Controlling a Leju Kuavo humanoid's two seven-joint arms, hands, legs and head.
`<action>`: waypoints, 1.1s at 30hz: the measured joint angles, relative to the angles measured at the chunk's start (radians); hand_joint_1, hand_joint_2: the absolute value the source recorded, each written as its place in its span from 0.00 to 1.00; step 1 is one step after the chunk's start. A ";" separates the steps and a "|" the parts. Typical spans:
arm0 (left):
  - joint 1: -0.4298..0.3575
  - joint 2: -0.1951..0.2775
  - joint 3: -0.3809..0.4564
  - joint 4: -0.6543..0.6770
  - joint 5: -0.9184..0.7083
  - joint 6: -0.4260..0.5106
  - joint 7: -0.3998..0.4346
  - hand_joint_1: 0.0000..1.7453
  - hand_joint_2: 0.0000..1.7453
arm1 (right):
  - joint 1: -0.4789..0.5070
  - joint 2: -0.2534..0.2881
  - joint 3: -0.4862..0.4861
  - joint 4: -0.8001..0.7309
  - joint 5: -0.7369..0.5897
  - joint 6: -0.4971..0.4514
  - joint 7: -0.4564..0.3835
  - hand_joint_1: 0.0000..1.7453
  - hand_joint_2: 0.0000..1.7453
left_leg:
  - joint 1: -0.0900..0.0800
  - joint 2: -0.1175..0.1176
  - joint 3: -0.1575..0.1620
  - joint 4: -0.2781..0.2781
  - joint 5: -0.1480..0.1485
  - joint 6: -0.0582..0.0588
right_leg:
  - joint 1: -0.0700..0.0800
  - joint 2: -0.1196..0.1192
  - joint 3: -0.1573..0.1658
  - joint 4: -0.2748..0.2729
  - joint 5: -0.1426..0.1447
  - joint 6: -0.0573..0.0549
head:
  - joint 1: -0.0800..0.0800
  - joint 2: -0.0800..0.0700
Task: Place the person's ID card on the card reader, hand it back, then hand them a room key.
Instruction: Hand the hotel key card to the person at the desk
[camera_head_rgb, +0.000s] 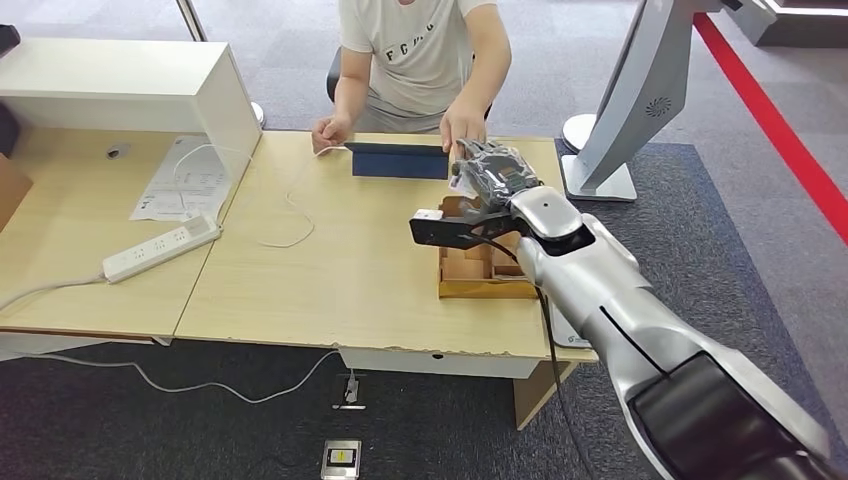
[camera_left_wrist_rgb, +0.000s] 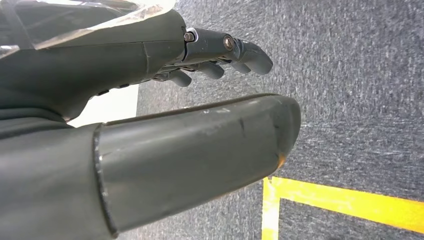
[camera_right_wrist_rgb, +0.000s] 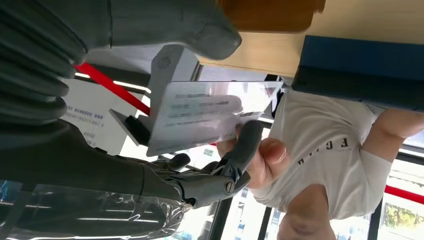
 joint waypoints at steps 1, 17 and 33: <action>0.000 -0.001 0.000 0.000 0.001 0.001 0.002 0.00 0.00 | 0.002 0.002 0.001 0.001 0.006 0.005 0.005 0.00 0.00 | 0.000 0.000 0.000 0.000 0.000 0.000 | 0.000 0.000 0.000 0.000 0.000 0.000 | 0.000 0.000; 0.001 -0.012 0.009 0.000 0.017 0.014 0.017 0.00 0.00 | 0.001 -0.068 -0.136 0.000 -0.201 -0.151 -0.109 0.00 0.00 | 0.000 0.000 0.000 0.001 0.000 0.000 | 0.000 0.000 0.000 -0.001 0.000 0.000 | 0.000 0.000; 0.005 0.015 0.010 0.000 0.011 -0.005 -0.058 0.00 0.00 | 0.168 -0.433 -0.362 -0.238 -0.568 -0.015 -0.101 0.00 0.00 | 0.000 -0.001 0.000 0.002 -0.001 0.001 | 0.000 0.000 0.001 -0.002 0.001 0.001 | 0.000 0.000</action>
